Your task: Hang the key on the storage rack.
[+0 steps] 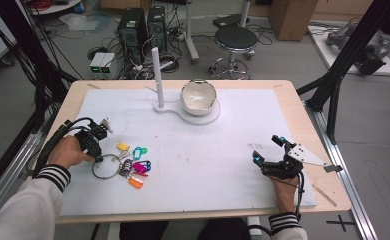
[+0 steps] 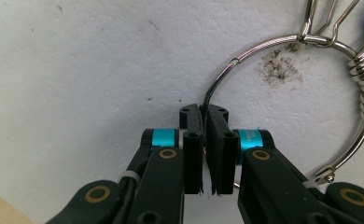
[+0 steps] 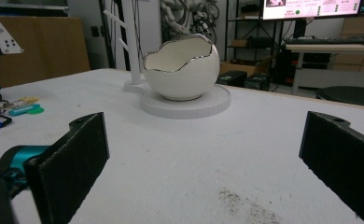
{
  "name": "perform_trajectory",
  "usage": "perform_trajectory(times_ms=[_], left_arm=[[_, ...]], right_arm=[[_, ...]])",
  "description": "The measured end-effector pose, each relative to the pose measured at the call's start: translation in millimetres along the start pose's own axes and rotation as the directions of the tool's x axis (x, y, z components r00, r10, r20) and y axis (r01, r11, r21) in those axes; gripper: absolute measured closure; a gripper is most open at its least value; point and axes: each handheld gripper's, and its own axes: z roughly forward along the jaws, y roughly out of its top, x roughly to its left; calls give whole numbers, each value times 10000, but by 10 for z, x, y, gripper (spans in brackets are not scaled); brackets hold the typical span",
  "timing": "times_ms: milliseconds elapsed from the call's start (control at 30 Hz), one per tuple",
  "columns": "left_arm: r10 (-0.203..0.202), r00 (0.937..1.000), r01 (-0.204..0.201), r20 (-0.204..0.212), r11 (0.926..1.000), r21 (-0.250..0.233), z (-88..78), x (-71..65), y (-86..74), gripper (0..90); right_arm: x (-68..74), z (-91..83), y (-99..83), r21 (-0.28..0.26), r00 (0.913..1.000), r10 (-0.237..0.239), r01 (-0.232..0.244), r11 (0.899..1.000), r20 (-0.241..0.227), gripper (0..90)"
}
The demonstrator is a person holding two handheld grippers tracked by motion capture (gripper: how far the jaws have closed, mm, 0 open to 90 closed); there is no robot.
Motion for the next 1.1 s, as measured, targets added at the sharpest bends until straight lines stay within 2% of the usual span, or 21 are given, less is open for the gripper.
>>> perform_trajectory(times_ms=[200,333,500,567,700,767,833,900,933,1067,1100], left_arm=[[265,9995,-270,-153,9991,-336,-50,-6,-18,864],[366,9993,-372,-104,9974,-611,-95,7,-41,865],[461,9986,-487,-241,9910,-1249,-229,23,-54,866],[459,9984,-507,-330,9851,-1645,-312,29,-53,866],[707,9963,-809,-497,9655,-2476,-482,44,-57,868],[735,9965,-818,-399,9567,-2793,-554,56,-53,869],[809,9962,-872,-332,9496,-3012,-624,62,-48,869],[867,9960,-892,-222,9391,-3319,-684,63,-44,871],[919,9956,-922,-169,9368,-3374,-712,64,-39,871],[1435,9893,-1433,-264,9216,-3607,-796,41,-2,873],[1605,9867,-1581,-247,9147,-3719,-815,34,9,873]], right_arm=[[0,1,-1,-12,10000,-19,19,10000,16,9],[1,0,0,1,10000,5,-5,10000,-1,9],[-2,3,0,-27,10000,-49,49,10000,2,9],[-1,1,0,2,10000,-17,17,10000,12,9],[0,1,0,-9,10000,1,-1,10000,6,9],[1,1,0,-2,10000,13,-13,10000,-2,9],[0,0,0,6,10000,10,-10,10000,-8,9],[0,0,0,7,10000,15,-15,10000,-6,9],[0,0,0,7,10000,15,-15,10000,-6,9],[-7,1,0,-25,10000,-62,62,10000,9,9],[-7,1,0,-25,10000,-54,54,10000,9,9]])
